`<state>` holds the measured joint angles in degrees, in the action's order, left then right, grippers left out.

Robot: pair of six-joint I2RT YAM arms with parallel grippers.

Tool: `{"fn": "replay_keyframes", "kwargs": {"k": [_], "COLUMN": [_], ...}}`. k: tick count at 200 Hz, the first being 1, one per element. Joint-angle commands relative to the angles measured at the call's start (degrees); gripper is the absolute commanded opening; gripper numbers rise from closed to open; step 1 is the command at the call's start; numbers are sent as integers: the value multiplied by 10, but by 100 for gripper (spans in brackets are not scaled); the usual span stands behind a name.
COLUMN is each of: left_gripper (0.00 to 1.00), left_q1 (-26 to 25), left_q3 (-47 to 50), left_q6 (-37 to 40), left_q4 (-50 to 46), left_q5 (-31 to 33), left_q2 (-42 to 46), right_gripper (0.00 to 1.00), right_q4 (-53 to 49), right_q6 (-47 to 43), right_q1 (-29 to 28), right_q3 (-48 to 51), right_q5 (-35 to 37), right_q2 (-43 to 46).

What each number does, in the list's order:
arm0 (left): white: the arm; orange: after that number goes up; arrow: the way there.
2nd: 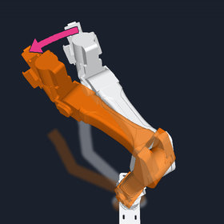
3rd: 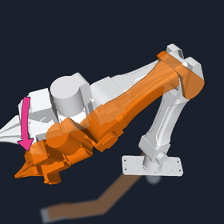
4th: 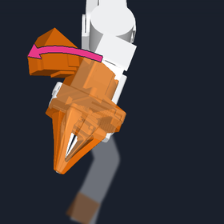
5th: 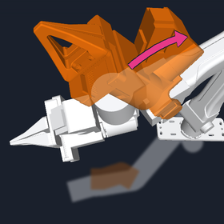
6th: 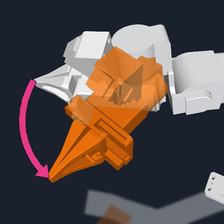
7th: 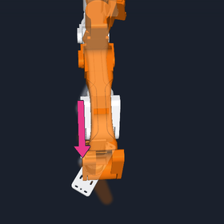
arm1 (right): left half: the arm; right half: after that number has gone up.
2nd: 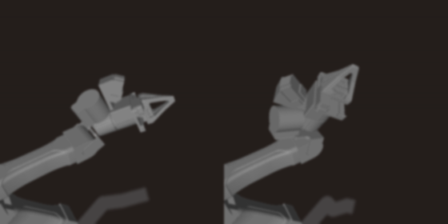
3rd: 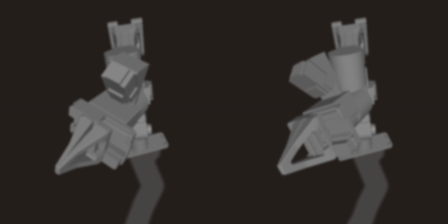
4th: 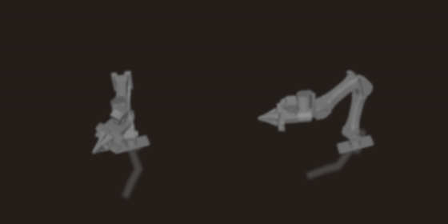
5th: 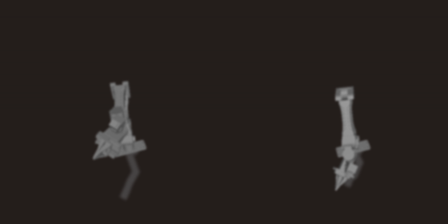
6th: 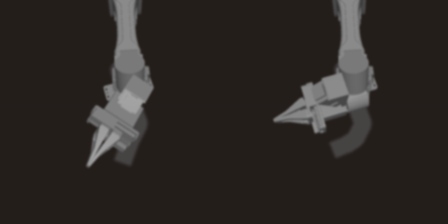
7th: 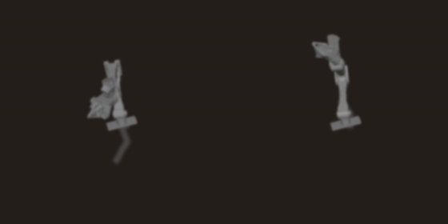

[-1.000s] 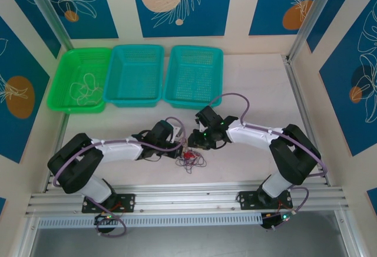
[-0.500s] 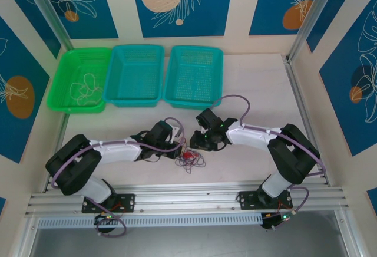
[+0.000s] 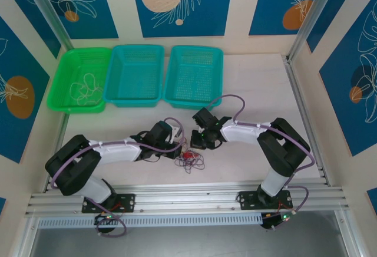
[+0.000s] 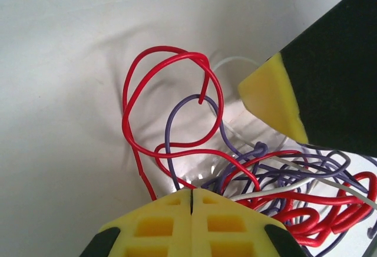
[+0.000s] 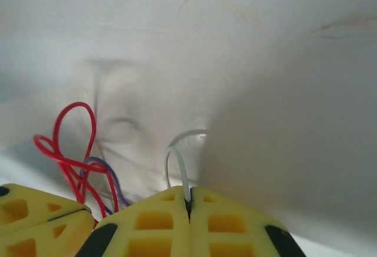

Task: Untangle the cables

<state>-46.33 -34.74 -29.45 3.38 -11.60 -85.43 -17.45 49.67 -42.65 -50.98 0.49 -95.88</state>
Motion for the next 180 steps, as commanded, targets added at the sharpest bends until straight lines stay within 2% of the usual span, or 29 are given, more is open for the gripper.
{"fn": "replay_keyframes", "kwargs": {"k": [1,34,87,115,142,164,180], "left_gripper": [0,0,0,0,0,0,17], "left_q1": [-3,11,43,63,81,84,84], "left_q3": [11,17,57,73,85,91,91], "left_q6": [17,40,45,37,23,21,26], "left_q4": [-47,-106,-152,-165,-163,-152,-143], "left_q5": [40,75,109,125,125,113,108], "left_q2": [20,49,126,156,172,179,188], "right_gripper": [0,0,0,0,0,0,0], "right_q4": [-37,-92,-170,-197,-196,-174,-152], "right_q6": [1,8,14,23,22,12,-3], "right_q1": [12,78,330,421,464,450,405], "right_q3": [-5,27,75,41,-3,-27,-41], "right_q5": [44,113,131,119,88,36,8], "right_q2": [45,164,402,469,484,470,455]}}
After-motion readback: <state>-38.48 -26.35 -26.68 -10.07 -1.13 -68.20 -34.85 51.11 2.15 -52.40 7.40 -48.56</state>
